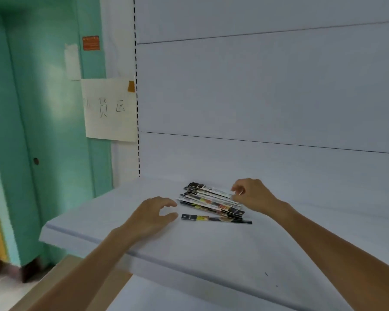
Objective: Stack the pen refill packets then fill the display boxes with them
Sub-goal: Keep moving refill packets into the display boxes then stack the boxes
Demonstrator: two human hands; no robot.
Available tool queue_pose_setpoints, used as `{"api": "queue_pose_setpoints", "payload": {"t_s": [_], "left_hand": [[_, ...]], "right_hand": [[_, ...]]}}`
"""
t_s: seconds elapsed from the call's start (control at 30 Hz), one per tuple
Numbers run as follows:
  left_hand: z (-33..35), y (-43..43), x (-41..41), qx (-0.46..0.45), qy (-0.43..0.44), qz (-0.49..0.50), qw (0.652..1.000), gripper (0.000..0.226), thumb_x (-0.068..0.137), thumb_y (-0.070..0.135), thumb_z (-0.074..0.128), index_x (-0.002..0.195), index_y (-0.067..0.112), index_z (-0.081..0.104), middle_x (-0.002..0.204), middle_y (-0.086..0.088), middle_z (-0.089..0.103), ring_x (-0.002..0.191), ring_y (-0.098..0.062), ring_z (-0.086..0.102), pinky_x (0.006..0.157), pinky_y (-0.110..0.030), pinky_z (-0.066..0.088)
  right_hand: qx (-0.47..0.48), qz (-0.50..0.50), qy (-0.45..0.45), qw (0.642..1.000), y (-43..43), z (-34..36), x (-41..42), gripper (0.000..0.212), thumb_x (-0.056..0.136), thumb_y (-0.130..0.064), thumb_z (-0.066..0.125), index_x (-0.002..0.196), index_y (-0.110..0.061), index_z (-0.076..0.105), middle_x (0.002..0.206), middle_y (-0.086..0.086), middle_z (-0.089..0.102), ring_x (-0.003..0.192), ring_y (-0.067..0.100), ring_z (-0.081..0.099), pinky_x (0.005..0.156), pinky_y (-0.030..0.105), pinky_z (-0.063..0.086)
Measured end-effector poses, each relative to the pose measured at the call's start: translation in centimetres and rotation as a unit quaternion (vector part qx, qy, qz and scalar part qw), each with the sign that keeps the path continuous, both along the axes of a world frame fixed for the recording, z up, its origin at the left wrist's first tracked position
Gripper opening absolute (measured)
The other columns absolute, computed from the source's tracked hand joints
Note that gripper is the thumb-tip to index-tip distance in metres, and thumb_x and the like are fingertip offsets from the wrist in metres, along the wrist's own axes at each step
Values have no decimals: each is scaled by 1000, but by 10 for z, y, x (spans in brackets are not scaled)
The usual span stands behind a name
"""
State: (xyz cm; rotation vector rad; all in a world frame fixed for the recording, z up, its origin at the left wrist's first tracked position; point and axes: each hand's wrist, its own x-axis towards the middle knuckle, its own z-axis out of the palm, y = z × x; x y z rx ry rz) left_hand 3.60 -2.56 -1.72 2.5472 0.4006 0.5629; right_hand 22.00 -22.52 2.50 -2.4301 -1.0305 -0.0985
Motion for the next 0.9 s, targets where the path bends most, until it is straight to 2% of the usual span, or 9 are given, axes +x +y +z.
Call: {"api": "queue_pose_setpoints", "payload": {"t_s": [0.13,0.23,0.33,0.43,0.57,0.67,0.73,0.8,0.9], "left_hand": [[-1,18,21,-6,15,-15,1000,29,89,31,59,117,24,60,117,8,58,100,-5,48,83,-16,32],[4,19,44,-11,4,-48,999,22,88,29,61,109,23,65,110,6,63,99,-8,55,78,-14,37],[7,7,67,-32,18,-123,992,20,84,29,66,103,22,69,103,7,66,96,-6,58,77,-11,41],[3,2,84,36,73,-190,978,28,83,34,67,108,22,66,109,9,62,101,-5,54,88,-19,41],[4,13,95,80,79,-205,972,27,86,34,64,110,22,67,107,6,63,101,-8,56,88,-23,42],[2,25,96,96,112,-202,968,44,82,49,62,124,34,58,120,20,54,114,-2,49,99,-23,39],[-2,30,97,60,122,-208,969,59,75,57,65,128,34,55,130,24,48,122,0,45,106,-27,36],[-4,34,93,22,99,-216,971,67,65,62,68,124,32,57,128,23,52,120,1,48,104,-30,40],[-8,35,87,82,58,-204,974,52,71,65,59,112,34,65,126,17,51,117,-5,49,100,-32,43]], "right_hand": [[-39,2,32,999,13,-28,7,37,80,-42,67,107,-17,65,102,0,64,93,15,59,83,29,49],[-30,-5,16,999,17,-34,9,23,81,-34,67,97,-18,70,94,-6,62,87,12,58,75,25,46],[0,-44,-9,999,13,-29,12,4,81,-17,64,81,-20,61,83,-6,57,81,15,56,72,29,46],[20,-86,-7,996,-2,-24,12,22,84,-11,58,69,-25,47,76,-6,57,74,16,53,67,29,44],[54,-122,4,991,-27,-15,14,10,86,-13,59,84,-22,54,84,-3,62,80,18,59,71,32,47],[92,-110,39,989,-34,-17,4,12,88,-9,55,91,-20,58,86,-2,60,74,15,55,62,20,41],[87,-94,59,990,-30,-21,-6,12,88,-9,54,86,-20,60,80,-4,57,65,9,48,53,13,34],[84,-79,75,990,-24,-24,-15,12,86,-11,55,82,-20,61,76,-6,57,60,8,44,51,13,31],[82,-63,78,992,-11,-22,-23,13,85,-10,55,80,-21,61,79,-6,59,60,7,45,50,12,32]]}}
